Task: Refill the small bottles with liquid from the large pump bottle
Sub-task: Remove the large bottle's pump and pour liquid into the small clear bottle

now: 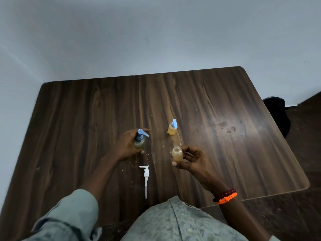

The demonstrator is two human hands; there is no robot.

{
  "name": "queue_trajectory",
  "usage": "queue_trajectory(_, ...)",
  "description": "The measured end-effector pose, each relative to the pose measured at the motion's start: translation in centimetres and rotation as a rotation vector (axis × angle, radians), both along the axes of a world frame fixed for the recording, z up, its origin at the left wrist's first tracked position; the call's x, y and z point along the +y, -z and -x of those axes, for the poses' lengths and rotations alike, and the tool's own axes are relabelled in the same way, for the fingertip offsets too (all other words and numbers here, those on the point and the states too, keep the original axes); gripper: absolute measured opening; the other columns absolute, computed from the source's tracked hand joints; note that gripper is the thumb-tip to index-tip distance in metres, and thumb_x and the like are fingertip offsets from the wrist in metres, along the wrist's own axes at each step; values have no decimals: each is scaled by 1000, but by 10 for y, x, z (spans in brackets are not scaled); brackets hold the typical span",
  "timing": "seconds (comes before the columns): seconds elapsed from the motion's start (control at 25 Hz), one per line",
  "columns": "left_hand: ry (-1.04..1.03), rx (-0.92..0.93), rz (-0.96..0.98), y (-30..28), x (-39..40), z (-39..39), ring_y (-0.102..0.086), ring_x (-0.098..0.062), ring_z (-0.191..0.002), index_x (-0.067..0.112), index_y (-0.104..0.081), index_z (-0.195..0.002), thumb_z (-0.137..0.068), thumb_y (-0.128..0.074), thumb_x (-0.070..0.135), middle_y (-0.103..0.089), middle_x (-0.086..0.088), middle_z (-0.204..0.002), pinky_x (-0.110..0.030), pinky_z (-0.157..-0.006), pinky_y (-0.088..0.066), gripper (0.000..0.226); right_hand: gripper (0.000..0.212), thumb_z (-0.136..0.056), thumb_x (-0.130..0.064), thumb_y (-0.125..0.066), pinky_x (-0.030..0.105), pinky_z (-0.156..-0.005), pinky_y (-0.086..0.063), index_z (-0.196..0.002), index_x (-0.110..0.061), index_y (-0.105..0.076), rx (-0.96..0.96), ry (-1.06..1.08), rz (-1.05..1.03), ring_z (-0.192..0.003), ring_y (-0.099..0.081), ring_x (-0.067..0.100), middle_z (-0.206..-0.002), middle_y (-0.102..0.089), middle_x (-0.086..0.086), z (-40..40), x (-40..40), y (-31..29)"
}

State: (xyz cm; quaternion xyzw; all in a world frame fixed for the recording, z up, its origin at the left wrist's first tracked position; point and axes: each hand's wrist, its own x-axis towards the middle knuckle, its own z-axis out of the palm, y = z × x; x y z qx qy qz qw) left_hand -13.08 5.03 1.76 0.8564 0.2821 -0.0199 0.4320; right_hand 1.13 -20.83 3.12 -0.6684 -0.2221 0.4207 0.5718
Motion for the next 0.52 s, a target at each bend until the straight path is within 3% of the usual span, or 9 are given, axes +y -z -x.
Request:
queue_trajectory(0.16, -12, -26, 5, 9, 16, -10, -70, -21, -114, 27, -71, -111, -67, -92, -6, -72, 1, -123, -41, -100, -59, 59, 40, -75, -4, -88, 47, -98, -60, -96, -36, -78, -2, 9, 13, -115, -71, 25, -121, -75, 1, 4, 2, 0)
queue_trajectory(0.28, 6, 7, 32, 14, 26, -16, -63, -16, -116, 26, -69, -120, -72, -89, -4, -62, 5, -127, -32, -96, -53, 60, 40, -75, -5, -89, 42, -96, -60, -96, -37, -78, -2, 16, 32, -112, -72, 21, -118, -76, -2, 6, 3, 1)
queue_trajectory(0.44, 51, -5, 86, 17, 32, -27, -67, -17, -113, 20, -69, -126, -79, -85, -4, -71, -4, -126, -13, -82, -50, 55, 38, -75, -7, -88, 44, -97, -60, -98, -36, -77, -6, 16, 41, -112, -72, 19, -119, -75, -3, 8, 4, 1)
queue_trajectory(0.52, 57, -22, 113, 18, 35, -32, -70, -22, -113, 17, -70, -126, -82, -81, -3, -73, -9, -126, -17, -85, -55, 49, 37, -75, -7, -88, 44, -96, -61, -100, -33, -77, -8, 20, 41, -112, -71, 20, -120, -75, -1, 9, 3, 3)
